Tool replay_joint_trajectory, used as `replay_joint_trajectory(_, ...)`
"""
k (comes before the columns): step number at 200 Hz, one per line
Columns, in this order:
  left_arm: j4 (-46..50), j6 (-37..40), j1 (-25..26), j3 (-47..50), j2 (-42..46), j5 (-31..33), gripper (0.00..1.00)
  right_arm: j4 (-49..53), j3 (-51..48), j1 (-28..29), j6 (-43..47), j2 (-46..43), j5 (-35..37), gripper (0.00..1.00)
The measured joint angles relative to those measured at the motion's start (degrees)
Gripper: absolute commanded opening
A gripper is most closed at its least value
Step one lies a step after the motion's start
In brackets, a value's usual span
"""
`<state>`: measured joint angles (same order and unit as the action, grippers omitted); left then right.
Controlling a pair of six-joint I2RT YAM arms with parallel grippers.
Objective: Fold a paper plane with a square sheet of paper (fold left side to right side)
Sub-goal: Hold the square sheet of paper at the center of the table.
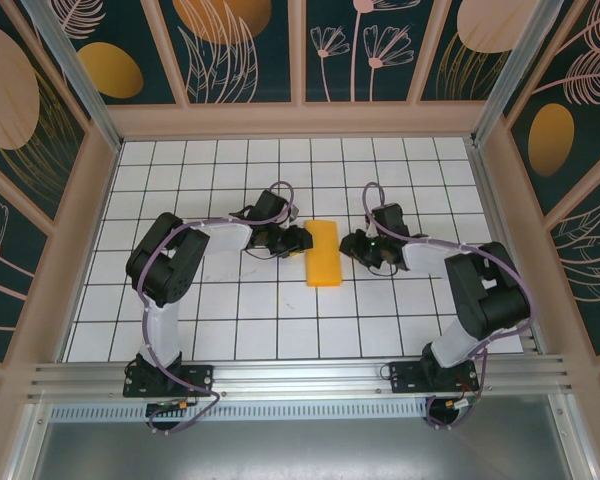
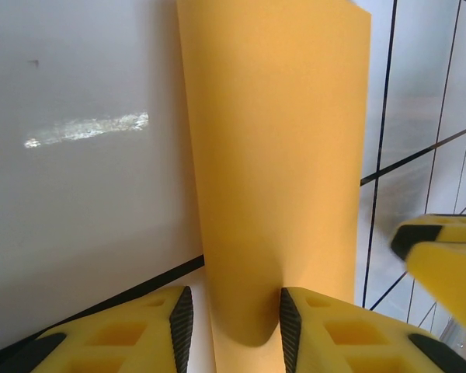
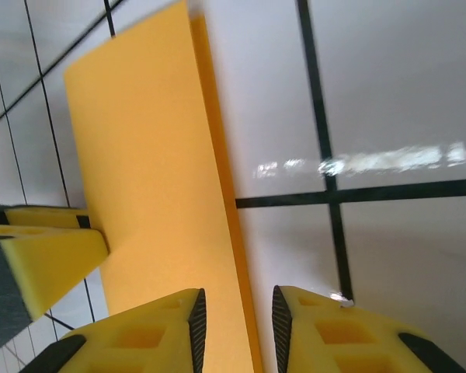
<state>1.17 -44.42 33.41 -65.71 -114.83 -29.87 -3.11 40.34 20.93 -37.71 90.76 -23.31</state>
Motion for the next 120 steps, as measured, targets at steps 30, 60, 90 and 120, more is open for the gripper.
replay_joint_trajectory(30,0.4,0.2,0.0,-0.2,0.0,0.3,0.37,1.4,0.0,-1.8,1.0,-3.3,1.9,0.33)
replay_joint_trajectory(60,0.7,0.6,0.0,-0.4,-0.1,0.3,0.37,2.5,0.0,-2.6,1.4,-4.9,3.4,0.33)
replay_joint_trajectory(90,1.2,0.9,0.1,-0.6,-0.2,0.4,0.36,3.0,0.0,-2.6,1.4,-5.2,3.8,0.33)
replay_joint_trajectory(120,1.3,1.4,0.1,-0.6,-0.2,0.4,0.36,3.0,-0.3,-2.6,1.4,-5.2,3.5,0.32)
